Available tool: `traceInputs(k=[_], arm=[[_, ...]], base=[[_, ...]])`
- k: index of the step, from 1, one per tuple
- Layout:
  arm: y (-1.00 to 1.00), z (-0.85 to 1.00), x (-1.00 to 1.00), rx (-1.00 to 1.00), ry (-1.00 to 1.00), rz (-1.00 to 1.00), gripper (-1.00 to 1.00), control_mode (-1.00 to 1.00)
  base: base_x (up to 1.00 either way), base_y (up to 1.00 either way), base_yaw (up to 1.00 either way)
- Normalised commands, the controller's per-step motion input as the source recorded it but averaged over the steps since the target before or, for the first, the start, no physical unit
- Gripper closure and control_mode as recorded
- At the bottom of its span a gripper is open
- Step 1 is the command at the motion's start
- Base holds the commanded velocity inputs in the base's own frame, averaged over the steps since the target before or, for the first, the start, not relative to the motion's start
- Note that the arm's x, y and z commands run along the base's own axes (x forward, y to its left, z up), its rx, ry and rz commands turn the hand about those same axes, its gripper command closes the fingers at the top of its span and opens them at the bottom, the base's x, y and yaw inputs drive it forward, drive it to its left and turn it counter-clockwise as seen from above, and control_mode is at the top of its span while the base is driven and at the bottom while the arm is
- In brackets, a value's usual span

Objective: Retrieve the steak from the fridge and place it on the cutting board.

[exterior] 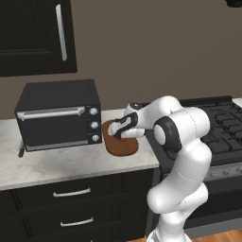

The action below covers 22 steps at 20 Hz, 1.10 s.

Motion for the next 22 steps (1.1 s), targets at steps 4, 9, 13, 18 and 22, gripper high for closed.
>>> traceInputs(k=[4, 9, 13, 18, 22], arm=[[-0.11, 0.67, -0.46, 0.00, -0.16, 0.00, -1.00, -1.00], [-0.15, 0.81, -0.52, 0.00, -0.26, 0.00, -1.00, -1.00], [-0.25, 0.80, -0.64, 0.00, -0.24, 0.00, -1.00, -1.00], [-0.31, 0.88, -0.63, 0.01, -0.22, 0.00, -1.00, -1.00], [-0.34, 0.92, -0.58, 0.04, -0.21, 0.00, -1.00, -1.00]], base=[[0.00, 0.00, 0.00], [0.00, 0.00, 0.00], [0.00, 0.00, 0.00], [0.00, 0.00, 0.00], [0.00, 0.00, 0.00]])
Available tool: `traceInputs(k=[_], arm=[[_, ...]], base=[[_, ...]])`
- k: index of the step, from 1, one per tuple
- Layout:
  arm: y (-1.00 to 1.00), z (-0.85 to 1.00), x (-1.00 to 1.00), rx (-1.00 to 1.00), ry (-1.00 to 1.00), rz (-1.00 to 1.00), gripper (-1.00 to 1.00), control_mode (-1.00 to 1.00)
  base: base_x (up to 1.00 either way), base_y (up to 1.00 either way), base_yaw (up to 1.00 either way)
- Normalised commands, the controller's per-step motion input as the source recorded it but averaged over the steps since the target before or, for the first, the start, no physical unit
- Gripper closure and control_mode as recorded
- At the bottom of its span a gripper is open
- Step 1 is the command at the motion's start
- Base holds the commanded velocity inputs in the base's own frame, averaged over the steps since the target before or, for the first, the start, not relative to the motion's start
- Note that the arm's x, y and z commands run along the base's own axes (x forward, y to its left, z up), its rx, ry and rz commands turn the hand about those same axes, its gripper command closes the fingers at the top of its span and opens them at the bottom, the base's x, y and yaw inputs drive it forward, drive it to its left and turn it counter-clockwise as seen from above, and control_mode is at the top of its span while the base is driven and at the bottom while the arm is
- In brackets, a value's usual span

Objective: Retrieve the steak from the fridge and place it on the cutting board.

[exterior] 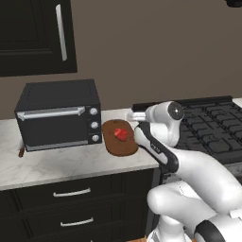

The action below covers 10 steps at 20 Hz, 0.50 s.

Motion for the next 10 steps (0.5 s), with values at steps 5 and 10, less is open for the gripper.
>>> traceInputs(k=[5, 10], arm=[[-0.29, 0.87, -0.53, 0.05, -0.19, 0.02, -1.00, -1.00], [-0.26, 0.61, -0.54, 0.02, -0.15, 0.01, -1.00, -1.00]], base=[[0.00, 0.00, 0.00], [0.00, 0.00, 0.00]])
